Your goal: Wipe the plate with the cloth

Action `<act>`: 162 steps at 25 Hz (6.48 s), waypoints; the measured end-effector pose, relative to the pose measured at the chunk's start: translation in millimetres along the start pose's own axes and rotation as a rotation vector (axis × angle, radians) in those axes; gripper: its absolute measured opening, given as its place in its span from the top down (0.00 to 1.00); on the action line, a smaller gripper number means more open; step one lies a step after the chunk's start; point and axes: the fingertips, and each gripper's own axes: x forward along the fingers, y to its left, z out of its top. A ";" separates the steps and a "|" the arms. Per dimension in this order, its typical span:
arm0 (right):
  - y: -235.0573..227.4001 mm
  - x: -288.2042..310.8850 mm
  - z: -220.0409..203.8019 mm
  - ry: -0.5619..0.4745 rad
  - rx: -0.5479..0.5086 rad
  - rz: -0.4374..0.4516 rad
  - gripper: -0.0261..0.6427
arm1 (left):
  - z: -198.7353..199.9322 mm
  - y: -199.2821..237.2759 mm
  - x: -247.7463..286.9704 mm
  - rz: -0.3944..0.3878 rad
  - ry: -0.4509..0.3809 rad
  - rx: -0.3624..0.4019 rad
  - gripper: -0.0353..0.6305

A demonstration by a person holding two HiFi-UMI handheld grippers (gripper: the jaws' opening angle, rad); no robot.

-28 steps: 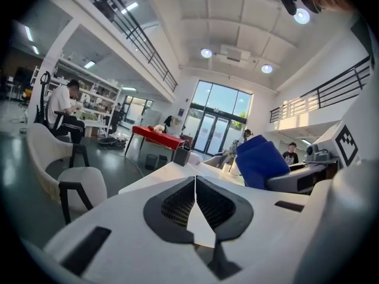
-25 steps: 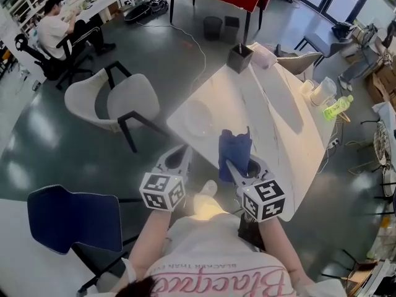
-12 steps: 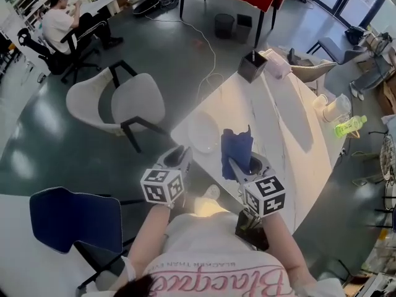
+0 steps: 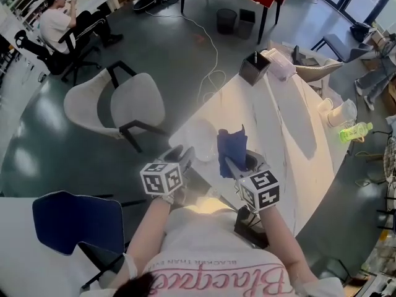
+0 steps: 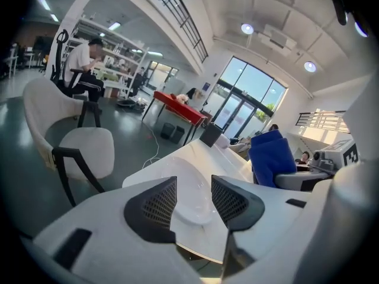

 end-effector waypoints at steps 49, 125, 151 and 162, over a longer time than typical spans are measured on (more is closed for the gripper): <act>-29.9 19.9 51.5 -0.093 0.058 -0.069 0.79 | 48.4 -28.5 39.8 -0.376 0.110 -0.245 0.92; -13.0 -71.2 122.4 -0.169 -0.138 -0.360 0.79 | 176.4 -157.9 -65.2 -0.556 -0.305 0.315 0.92; 5.7 -140.9 184.2 -0.117 -0.487 -0.117 0.79 | 114.8 -194.7 -46.8 -0.411 -0.490 1.733 0.92; -8.4 -93.3 138.2 0.189 -0.440 0.127 0.80 | 83.5 -211.1 -54.0 -0.417 -0.533 2.044 0.92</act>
